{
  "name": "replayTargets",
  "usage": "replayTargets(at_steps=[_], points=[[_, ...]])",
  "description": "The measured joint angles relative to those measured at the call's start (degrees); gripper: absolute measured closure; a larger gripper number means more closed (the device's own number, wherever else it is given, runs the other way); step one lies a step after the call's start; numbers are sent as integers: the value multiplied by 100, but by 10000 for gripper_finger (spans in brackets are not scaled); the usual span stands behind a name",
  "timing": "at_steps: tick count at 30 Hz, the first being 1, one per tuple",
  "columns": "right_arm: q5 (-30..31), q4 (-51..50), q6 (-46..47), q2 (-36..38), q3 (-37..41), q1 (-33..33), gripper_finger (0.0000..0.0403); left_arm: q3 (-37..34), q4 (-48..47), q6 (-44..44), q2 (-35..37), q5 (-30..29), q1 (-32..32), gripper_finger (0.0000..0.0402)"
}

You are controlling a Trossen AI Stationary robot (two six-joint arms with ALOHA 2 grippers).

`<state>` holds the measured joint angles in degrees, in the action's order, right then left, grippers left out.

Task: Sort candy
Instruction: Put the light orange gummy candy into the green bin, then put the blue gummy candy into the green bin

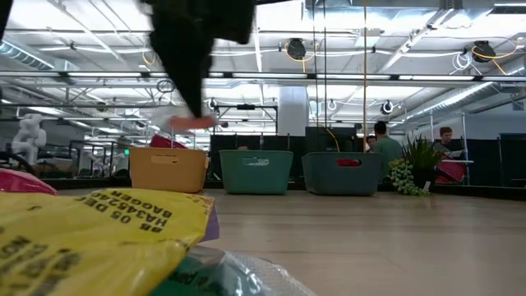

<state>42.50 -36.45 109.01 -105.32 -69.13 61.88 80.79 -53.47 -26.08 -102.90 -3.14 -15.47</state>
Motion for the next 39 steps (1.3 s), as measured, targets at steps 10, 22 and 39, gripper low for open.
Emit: replayTargets(at_steps=[10,22,39], points=[[241,967,528,5,870,-417,200,215,657,2166,361,695,2390,400],[285,908,581,350,1151,-1107,200,224,2036,2397,366,484,4053,372],[275,1088,581,402,1153,-1506,200,224,2489,3075,366,1032,4238,368]])
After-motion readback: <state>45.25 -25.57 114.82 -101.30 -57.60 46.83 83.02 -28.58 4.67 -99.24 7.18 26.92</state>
